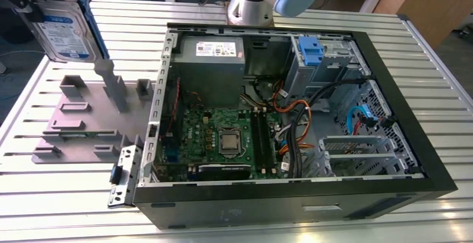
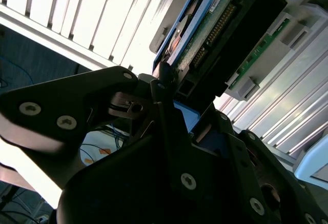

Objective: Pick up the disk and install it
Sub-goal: 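Insert the disk into the insertion slot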

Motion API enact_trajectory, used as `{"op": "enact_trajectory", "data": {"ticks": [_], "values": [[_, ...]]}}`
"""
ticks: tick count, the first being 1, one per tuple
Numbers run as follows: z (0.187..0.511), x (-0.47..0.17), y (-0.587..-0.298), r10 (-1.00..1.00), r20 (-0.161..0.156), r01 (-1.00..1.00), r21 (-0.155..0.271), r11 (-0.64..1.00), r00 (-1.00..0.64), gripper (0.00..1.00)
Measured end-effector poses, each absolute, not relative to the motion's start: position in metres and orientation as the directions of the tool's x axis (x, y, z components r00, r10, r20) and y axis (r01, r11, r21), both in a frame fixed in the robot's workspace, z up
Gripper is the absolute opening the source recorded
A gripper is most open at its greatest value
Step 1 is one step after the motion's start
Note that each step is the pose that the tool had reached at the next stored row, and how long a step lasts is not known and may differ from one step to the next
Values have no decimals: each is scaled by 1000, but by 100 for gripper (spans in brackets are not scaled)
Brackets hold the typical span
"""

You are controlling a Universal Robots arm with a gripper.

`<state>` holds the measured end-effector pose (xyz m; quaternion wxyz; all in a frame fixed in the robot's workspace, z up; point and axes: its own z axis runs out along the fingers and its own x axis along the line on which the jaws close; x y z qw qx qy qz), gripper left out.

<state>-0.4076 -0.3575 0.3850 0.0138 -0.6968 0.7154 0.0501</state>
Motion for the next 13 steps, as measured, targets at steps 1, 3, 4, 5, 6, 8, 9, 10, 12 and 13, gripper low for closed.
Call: {"op": "enact_trajectory", "data": {"ticks": [1, 3, 4, 5, 6, 8, 9, 10, 12, 13], "values": [[385, -408, -358, -996, -90, -998, 53, 24, -29, 37], [386, -408, -358, -996, -90, -998, 52, 24, -28, 37], [386, -408, -358, -996, -90, -998, 52, 24, -29, 37], [386, -408, -358, -996, -90, -998, 52, 24, -29, 37], [386, -408, -358, -996, -90, -998, 53, 24, -29, 37], [387, -408, -358, -996, -90, -998, 53, 24, -29, 37], [387, -408, -358, -996, -90, -998, 53, 24, -29, 37], [388, -408, -358, -996, -90, -998, 53, 24, -29, 37], [388, -408, -358, -996, -90, -998, 52, 24, -28, 37], [388, -408, -358, -996, -90, -998, 52, 24, -29, 37]]}}
